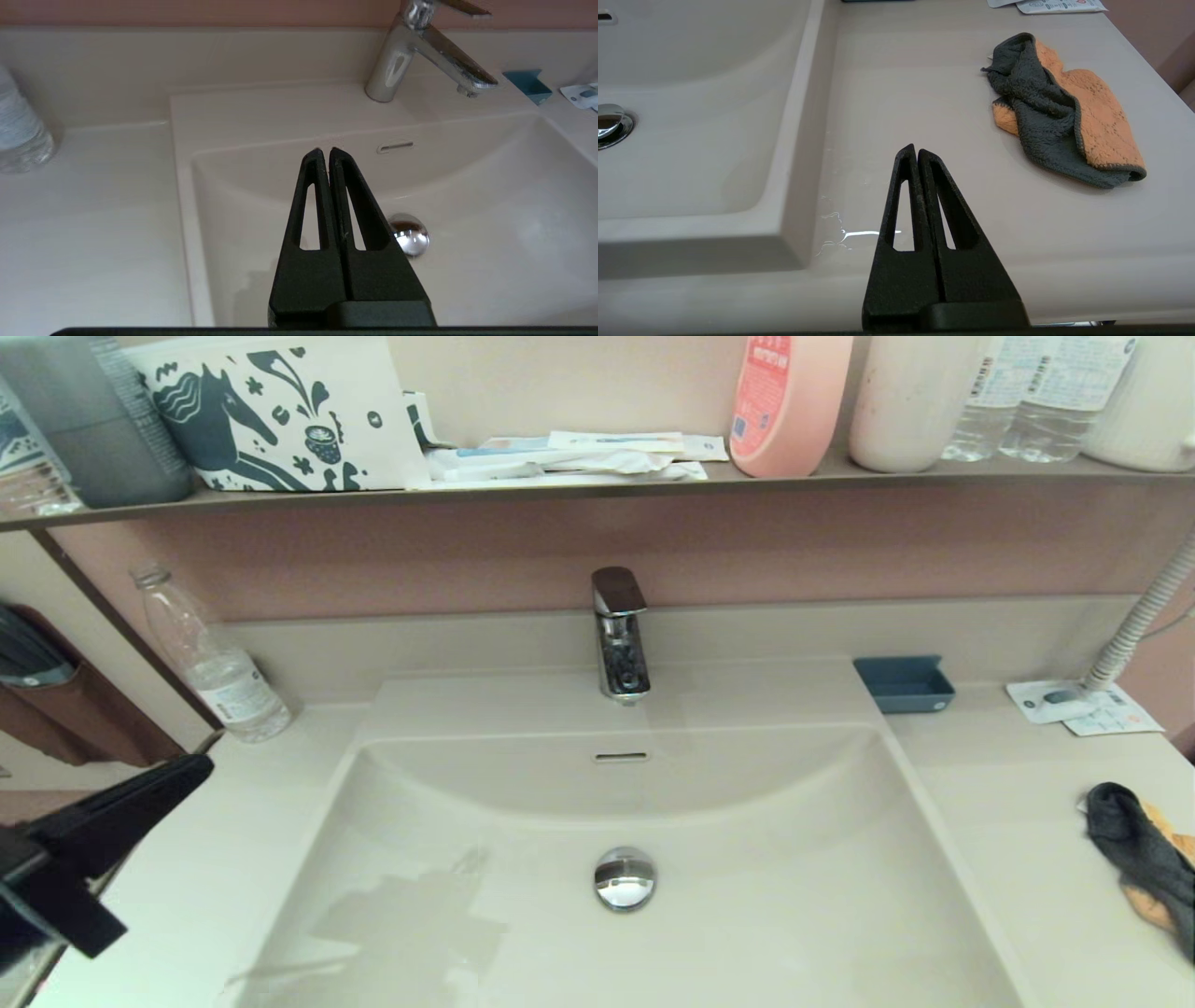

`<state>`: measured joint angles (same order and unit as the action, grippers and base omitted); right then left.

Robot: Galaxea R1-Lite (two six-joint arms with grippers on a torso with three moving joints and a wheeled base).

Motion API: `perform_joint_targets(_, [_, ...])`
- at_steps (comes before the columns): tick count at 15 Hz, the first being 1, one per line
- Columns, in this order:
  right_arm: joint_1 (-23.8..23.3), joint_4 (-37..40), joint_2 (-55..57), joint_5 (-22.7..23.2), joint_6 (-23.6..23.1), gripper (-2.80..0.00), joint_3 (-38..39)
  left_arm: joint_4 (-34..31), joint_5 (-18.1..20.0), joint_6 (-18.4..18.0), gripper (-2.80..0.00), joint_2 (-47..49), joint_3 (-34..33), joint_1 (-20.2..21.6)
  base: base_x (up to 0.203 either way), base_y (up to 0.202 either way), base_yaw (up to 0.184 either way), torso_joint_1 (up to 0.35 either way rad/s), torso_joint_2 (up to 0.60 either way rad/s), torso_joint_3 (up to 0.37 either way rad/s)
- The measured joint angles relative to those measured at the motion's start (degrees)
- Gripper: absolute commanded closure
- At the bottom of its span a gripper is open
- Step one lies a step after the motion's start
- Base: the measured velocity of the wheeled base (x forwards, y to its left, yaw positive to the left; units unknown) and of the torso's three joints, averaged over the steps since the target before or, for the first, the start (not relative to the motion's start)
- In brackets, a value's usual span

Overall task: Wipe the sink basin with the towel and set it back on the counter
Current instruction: Turn on the faucet

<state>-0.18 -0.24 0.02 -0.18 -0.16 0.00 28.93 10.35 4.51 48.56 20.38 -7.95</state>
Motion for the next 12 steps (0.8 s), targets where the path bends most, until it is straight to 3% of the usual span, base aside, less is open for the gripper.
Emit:
perform_joint_targets(2, [0.0,0.0,0.0,0.0,0.0,0.0,0.0,4.83,-3.38,0.23,0.0,4.45,0.43,-4.26,0.0,0.0,0.0,0.0,0.0,0.0])
perform_joint_targets(6, [0.0,0.0,0.0,0.0,0.0,0.0,0.0,14.72,-15.11,2.72,0.0,14.98,1.27,-17.88,0.0,0.0,0.0,0.0,0.0,0.0])
perform_joint_targets(10, [0.0,0.0,0.0,0.0,0.0,0.0,0.0,26.61,-22.56,3.15,0.0,26.88,3.53,-25.59,0.0,0.0,0.0,0.0,0.0,0.0])
perform_joint_targets(12, [0.0,0.0,0.0,0.0,0.0,0.0,0.0,29.62,-26.13,3.04,0.0,31.22,5.79,-29.92,0.0,0.0,0.0,0.0,0.0,0.0])
